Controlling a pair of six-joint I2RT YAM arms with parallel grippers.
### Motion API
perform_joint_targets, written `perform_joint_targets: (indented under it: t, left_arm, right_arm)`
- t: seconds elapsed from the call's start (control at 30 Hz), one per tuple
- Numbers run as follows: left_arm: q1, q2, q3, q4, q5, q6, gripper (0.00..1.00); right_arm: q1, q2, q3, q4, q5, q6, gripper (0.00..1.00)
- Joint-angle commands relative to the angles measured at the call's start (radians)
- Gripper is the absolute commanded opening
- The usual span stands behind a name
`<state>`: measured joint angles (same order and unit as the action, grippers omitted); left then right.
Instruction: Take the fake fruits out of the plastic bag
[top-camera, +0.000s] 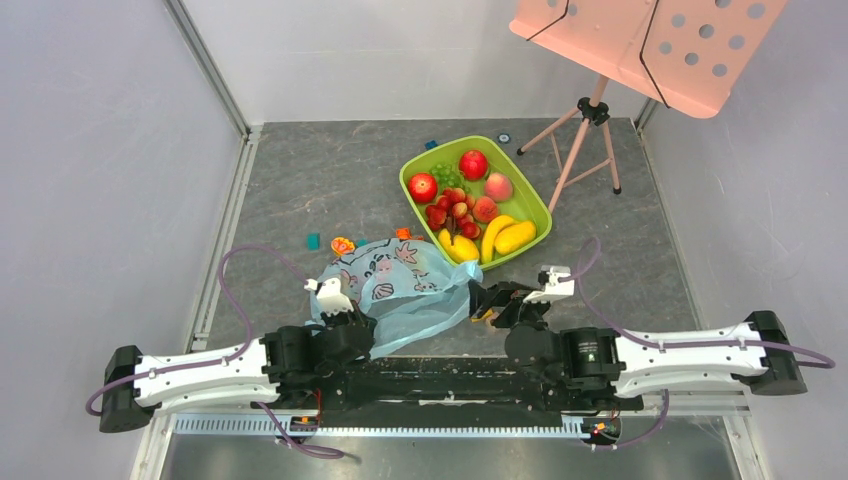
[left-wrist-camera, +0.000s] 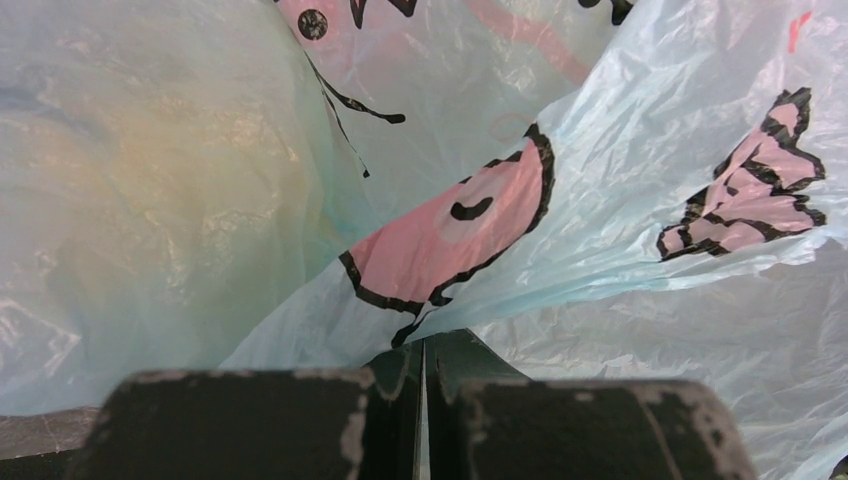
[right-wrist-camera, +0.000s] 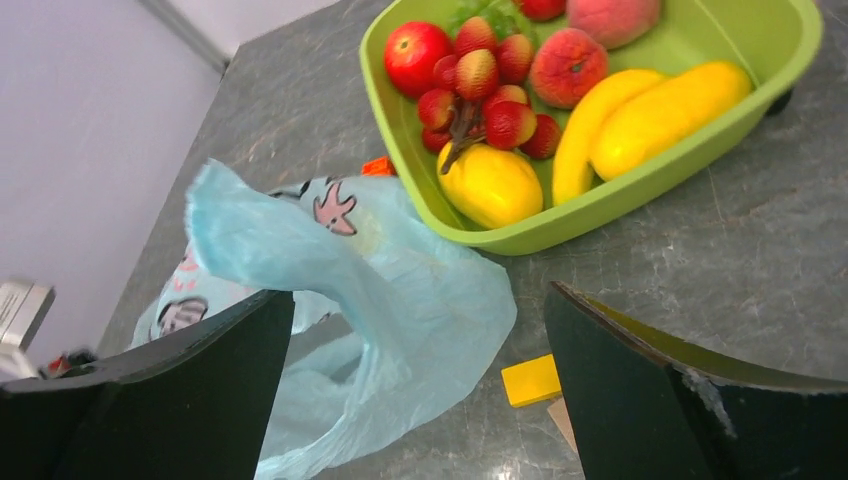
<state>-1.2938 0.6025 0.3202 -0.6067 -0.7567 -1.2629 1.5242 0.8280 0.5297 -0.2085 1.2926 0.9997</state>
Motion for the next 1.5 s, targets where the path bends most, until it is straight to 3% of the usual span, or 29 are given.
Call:
perform_joint_targets:
  t: [0.0, 0.17, 0.3, 0.4, 0.5, 0.6, 0.67, 0.9, 1.2, 1.47]
  left_arm:
    - [-0.005, 0.007, 0.023, 0.011, -0.035, -0.014, 0.02]
    - [-0.005, 0.015, 0.025, 0.016, -0.031, -0.01, 0.02]
    - [-0.005, 0.018, 0.025, 0.022, -0.029, -0.01, 0.02]
    - [-0.006, 0.016, 0.023, 0.022, -0.029, -0.011, 0.02]
    - [-0.005, 0.009, 0.021, 0.022, -0.026, -0.012, 0.02]
    - [-0.005, -0.002, 0.017, 0.021, -0.026, -0.014, 0.02]
    - [-0.005, -0.01, 0.016, 0.021, -0.027, -0.014, 0.02]
    - [-0.005, -0.02, 0.017, 0.022, -0.023, -0.011, 0.02]
    - [-0.006, -0.026, 0.016, 0.022, -0.024, -0.013, 0.02]
    - [-0.005, -0.035, 0.014, 0.021, -0.023, -0.011, 0.02]
  right_arm:
    - [0.015, -0.074, 0.041, 0.159, -0.163, -0.419, 0.98]
    - [0.019, -0.099, 0.117, 0.249, -0.472, -0.674, 0.93]
    - [0.029, -0.037, 0.251, 0.19, -0.693, -0.757, 0.85]
    - [0.036, 0.042, 0.333, 0.159, -0.765, -0.778, 0.77]
    - [0.038, 0.154, 0.412, 0.126, -0.794, -0.801, 0.59]
    - [0.038, 0.265, 0.466, 0.103, -0.792, -0.783, 0.34]
    - [0.038, 0.322, 0.478, 0.107, -0.787, -0.753, 0.24]
    - [-0.011, 0.458, 0.449, 0.125, -0.798, -0.619, 0.16]
    - [-0.091, 0.608, 0.431, 0.213, -0.974, -0.576, 0.14]
    - [-0.134, 0.704, 0.4, 0.27, -0.909, -0.555, 0.13]
